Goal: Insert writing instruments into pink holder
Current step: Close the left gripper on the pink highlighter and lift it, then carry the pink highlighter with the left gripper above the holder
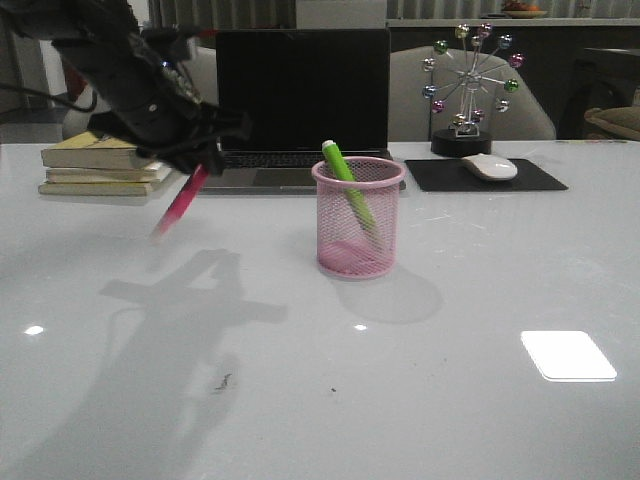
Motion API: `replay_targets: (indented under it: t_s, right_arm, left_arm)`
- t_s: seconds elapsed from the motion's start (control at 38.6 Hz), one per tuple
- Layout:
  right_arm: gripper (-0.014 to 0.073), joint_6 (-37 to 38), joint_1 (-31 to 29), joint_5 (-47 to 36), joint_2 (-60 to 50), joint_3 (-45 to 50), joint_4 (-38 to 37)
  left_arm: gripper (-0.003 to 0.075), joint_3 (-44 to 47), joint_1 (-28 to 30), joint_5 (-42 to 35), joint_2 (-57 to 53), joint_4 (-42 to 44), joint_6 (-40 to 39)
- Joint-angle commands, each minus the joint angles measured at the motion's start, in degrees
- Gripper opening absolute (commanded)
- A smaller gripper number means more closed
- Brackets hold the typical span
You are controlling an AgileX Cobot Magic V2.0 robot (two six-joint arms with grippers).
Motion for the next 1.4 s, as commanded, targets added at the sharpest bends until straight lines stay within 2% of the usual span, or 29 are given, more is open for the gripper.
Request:
replay_targets:
  t_s: [0.0,0.13,0.34,0.47,0.65,0.86,1.11,1.37]
  right_arm:
    - [0.0371,0.09,-0.41,-4.31,0.36,-1.54,-1.02]
    - [0.0371,0.09,-0.41,-4.26,0.36,-1.54,-1.01]
    - [0.0371,0.09,-0.41,-3.8,0.36,-1.54,-1.01]
    - [0.0371,0.09,-0.41,-2.05,0.36,-1.54,-1.01]
    - [0.0371,0.09,-0.41,-1.11,0.36,-1.54,-1.24]
    - [0.0371,0.09,-0.41,-1.11,0.36,-1.54,-1.5]
    - [0.0371,0.09,-0.41,-1.11,0.36,-1.54,-1.7]
    - [0.0371,0.09,-0.41,-1.06,0.36,-1.54,-1.69]
  left_arm:
    - [0.0092,-1.68,-1.96,-11.22,-5.4,-0.52,-0.36]
    - [0.0092,-1.68,-4.4,-21.09,-6.84,-0.52,-0.36]
    - [0.0092,-1.68,-7.73,-45.99,-7.24,-0.44,-0.36]
    - [0.0092,-1.68,-9.87,-56.12,-7.24,-0.44,-0.36]
    - [0.0094,-1.11,-13.27,-58.24,-6.52,-0.03,-0.36]
    - [0.0093,6.64,-16.04,-65.23,-5.48,-0.03,-0.71]
    - [0.0092,17.31,-16.72,-72.0,-5.48,-0.14,-0.71]
    - [0.0092,20.0,-16.72,-74.18,-4.32,-0.14,-0.71]
